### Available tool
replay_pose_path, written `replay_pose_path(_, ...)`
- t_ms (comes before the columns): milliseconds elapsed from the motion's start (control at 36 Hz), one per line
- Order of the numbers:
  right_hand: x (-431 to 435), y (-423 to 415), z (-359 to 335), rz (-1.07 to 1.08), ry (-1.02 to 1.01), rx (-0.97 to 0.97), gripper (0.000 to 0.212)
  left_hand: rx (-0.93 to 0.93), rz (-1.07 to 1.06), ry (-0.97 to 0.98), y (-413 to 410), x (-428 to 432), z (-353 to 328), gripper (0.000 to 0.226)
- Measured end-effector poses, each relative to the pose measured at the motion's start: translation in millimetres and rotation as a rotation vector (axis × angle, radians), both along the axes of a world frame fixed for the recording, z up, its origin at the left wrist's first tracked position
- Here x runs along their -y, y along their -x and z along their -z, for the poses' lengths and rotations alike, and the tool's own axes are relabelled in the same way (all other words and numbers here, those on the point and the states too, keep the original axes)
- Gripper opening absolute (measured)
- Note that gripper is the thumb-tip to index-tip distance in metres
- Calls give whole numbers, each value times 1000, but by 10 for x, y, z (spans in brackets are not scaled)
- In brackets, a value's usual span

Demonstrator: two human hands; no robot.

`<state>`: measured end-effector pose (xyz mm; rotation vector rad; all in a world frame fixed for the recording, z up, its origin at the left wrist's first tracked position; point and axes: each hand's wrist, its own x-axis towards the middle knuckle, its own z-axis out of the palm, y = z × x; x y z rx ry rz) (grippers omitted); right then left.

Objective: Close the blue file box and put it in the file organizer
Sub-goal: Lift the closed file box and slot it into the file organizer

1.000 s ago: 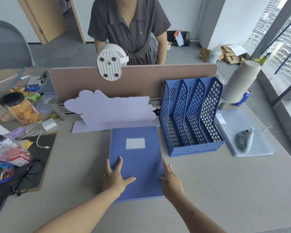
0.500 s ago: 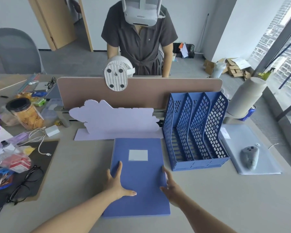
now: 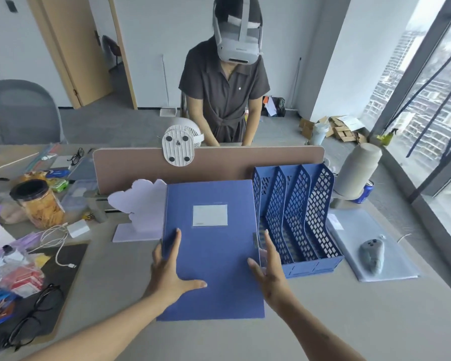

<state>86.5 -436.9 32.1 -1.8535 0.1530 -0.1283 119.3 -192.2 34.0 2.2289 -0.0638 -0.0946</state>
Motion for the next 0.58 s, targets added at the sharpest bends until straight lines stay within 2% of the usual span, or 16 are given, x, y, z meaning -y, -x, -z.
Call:
replay_pose_path(83, 239, 25, -402, 103, 21, -1, 82, 69, 121, 73, -46, 95, -219, 139)
replay_pose_path(139, 439, 90, -693, 74, 40, 35, 83, 109, 181, 97, -95, 216, -358, 140)
replay_pose_path(222, 729, 241, -1165, 18, 62, 4, 73, 141, 257, 131, -189, 468, -565, 142)
replay_pose_path(361, 1088, 541, -1853, 64, 119, -117, 50, 146, 411, 119, -276, 982, -827, 145)
replay_pose_path(500, 1369, 716, -2067, 174, 194, -154, 49, 179, 568, 77, -358, 1506, -968, 141)
replay_pose_path(583, 1356, 767, -2059, 283, 327, -119, 50, 142, 669, 36, -492, 1775, -991, 134)
